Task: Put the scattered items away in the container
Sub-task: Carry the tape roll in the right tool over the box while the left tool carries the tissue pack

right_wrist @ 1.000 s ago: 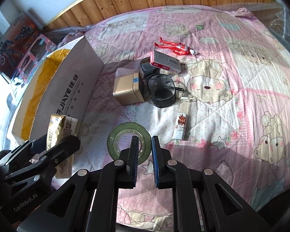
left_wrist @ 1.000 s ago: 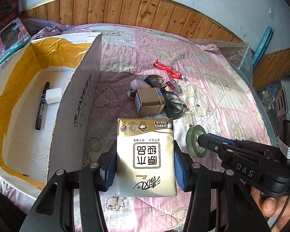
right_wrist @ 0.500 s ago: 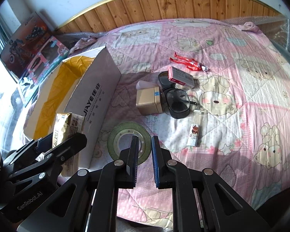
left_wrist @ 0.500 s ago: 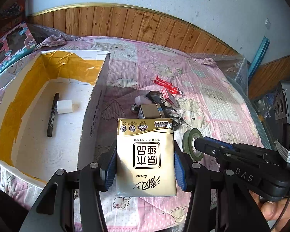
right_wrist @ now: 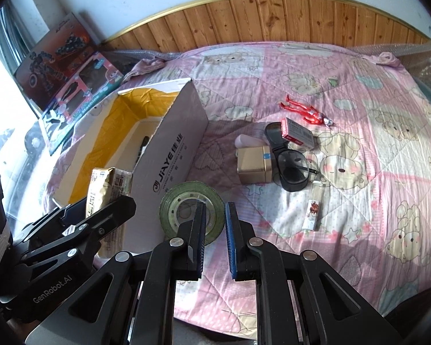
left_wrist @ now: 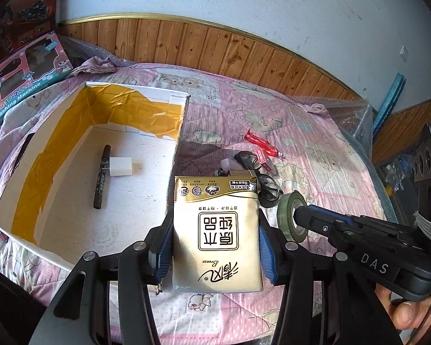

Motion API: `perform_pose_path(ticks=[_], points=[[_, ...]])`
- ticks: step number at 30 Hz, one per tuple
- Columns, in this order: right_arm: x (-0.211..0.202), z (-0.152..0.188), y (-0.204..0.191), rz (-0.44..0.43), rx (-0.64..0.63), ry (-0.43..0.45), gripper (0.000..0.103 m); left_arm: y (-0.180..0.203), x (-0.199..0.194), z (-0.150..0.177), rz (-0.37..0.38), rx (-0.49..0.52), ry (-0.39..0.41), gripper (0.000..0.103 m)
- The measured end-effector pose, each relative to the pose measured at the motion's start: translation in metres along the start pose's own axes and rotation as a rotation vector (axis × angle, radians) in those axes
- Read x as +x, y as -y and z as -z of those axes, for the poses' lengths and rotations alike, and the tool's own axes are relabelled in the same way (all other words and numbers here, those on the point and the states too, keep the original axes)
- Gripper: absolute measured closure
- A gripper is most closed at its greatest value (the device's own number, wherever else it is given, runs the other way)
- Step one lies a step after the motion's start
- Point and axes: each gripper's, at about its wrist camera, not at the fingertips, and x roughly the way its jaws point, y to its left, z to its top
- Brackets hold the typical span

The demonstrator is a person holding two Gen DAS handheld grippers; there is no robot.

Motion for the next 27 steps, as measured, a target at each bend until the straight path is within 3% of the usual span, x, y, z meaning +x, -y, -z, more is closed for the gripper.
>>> perform_pose_path(ticks=[27], points=[[0.008, -0.033, -0.1, -0.096, -0.164, 0.035, 0.09, -0.075, -0.045, -0.014, -0.072, -0.117, 0.095, 0.051]])
